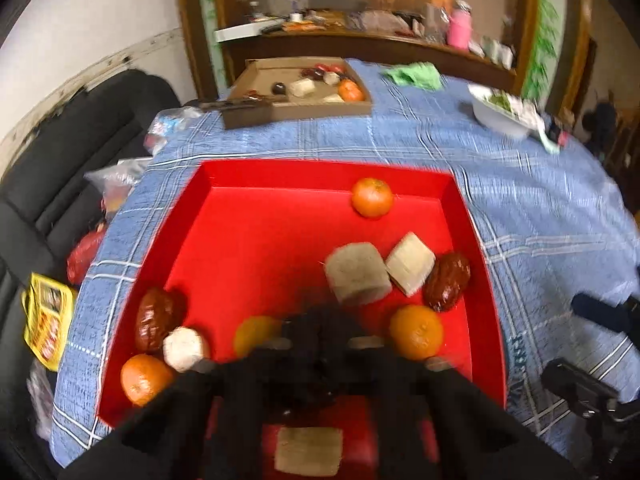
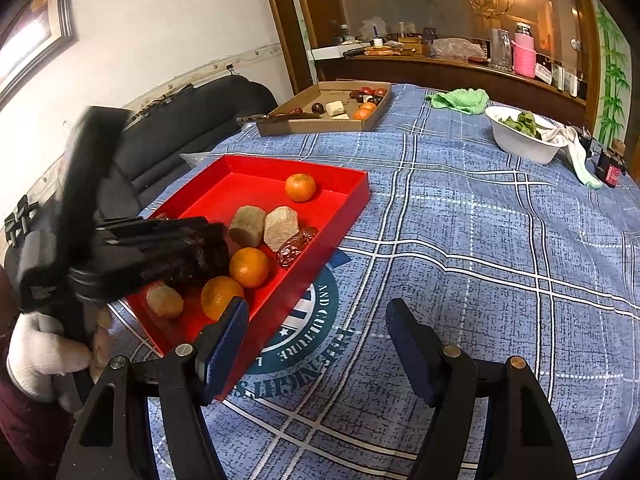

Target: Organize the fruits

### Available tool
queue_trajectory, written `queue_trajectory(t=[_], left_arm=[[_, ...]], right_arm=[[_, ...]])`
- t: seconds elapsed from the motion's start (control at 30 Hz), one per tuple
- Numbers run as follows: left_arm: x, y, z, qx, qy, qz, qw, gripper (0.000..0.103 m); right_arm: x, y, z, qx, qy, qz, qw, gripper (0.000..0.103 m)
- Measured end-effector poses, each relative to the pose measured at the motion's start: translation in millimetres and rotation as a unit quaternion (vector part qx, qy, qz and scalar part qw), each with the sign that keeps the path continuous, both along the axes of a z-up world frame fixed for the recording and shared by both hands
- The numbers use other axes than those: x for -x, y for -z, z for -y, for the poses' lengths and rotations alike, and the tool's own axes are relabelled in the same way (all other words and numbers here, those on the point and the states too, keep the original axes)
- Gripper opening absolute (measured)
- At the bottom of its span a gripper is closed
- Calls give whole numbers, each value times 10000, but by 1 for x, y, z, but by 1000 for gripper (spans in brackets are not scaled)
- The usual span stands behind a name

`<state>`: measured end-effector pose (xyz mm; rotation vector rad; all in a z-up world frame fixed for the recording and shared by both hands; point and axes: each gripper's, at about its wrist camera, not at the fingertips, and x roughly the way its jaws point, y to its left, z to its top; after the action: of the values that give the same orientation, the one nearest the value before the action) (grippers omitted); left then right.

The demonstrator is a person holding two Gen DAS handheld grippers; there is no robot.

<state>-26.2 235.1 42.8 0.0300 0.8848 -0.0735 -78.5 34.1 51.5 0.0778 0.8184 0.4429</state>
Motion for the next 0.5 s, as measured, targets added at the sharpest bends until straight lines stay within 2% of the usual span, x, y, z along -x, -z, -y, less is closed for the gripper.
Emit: queue_trajectory(t=[0.07,0.13,0.2,0.23,0.3,0.33,0.37,0.43,0.5], left_arm=[[-2,-4,-10,142,-107,18,9998,0],[-6,-5,-21,129,-315,28,9994,0],[-12,-4,-33,330,-526,-20,9981,0],[-15,-3,-35,439,-538,-50,9976,5],[-21,-1,-32,695,-302,-71,9971,24],[-23,-1,-29,772,-201,-60,9968,41],[-25,0,-24,846,-101,-42,9964,50],[-32,2,-15,853,-35,-51,9963,50],[-41,9,-4,673,31,-232,9975,52]], right_arm=[[-2,1,0,-5,16,-20,10000,76],[-2,3,0,-16,20,-38,10000,76],[-2,3,0,-36,9,-40,10000,76],[-2,3,-1,-36,8,-42,10000,76],[-2,4,-2,-30,5,-52,10000,76],[-3,4,-2,-23,3,-57,10000,76],[-3,4,-2,-10,7,-64,10000,76],[-3,5,-2,5,20,-79,10000,76],[-4,6,-3,22,32,-88,10000,76]])
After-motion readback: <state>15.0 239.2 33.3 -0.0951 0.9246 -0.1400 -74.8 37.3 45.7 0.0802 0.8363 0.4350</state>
